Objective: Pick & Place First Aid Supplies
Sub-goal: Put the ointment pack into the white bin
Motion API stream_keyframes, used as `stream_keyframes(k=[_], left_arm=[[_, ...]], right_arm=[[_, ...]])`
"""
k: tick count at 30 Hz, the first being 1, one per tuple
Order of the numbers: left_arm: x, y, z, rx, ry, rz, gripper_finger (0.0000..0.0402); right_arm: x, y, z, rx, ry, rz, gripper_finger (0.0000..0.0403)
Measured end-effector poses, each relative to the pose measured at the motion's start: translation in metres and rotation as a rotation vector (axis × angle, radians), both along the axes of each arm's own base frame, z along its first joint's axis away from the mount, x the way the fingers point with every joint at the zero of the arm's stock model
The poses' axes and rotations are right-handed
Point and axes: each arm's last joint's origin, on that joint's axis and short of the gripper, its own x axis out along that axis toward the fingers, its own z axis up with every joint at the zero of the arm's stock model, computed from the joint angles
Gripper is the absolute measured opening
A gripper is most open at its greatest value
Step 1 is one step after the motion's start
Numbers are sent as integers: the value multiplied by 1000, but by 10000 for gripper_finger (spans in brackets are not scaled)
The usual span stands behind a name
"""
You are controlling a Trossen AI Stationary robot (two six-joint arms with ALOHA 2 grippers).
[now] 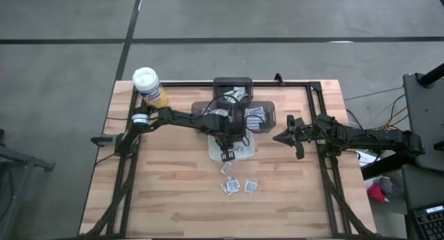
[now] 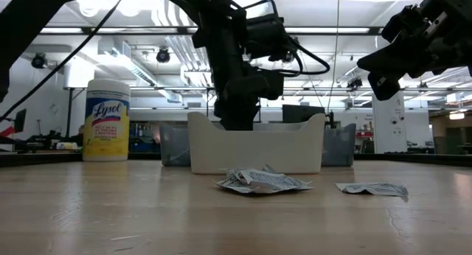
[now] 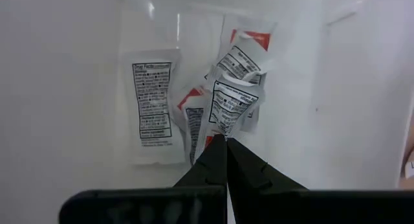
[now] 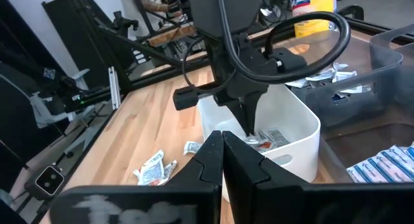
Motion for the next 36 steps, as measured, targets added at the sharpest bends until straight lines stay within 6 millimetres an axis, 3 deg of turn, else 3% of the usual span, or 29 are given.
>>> stream_keyframes(k=[9,16,19,23,26,29,36], left_arm=[[0,0,2,-1,-5,2,9],[1,0,9,-11,-17,30,91],[0,1,21,-12,14,30,126],[-5,-2,54,-40,91,65,149],[-8,-15,77,-103,118,101,152],[-8,-35,89,-159,116,139,152],[-5,-86,90,-216,77,254,152]], right_arm=[[0,0,0,1,0,0,8],[0,0,0,3,0,0,8],[0,0,0,3,0,0,8],[0,0,0,3,0,0,8],[0,0,0,3,0,0,8],[0,0,0,3,0,0,8],[0,0,0,3,0,0,8]])
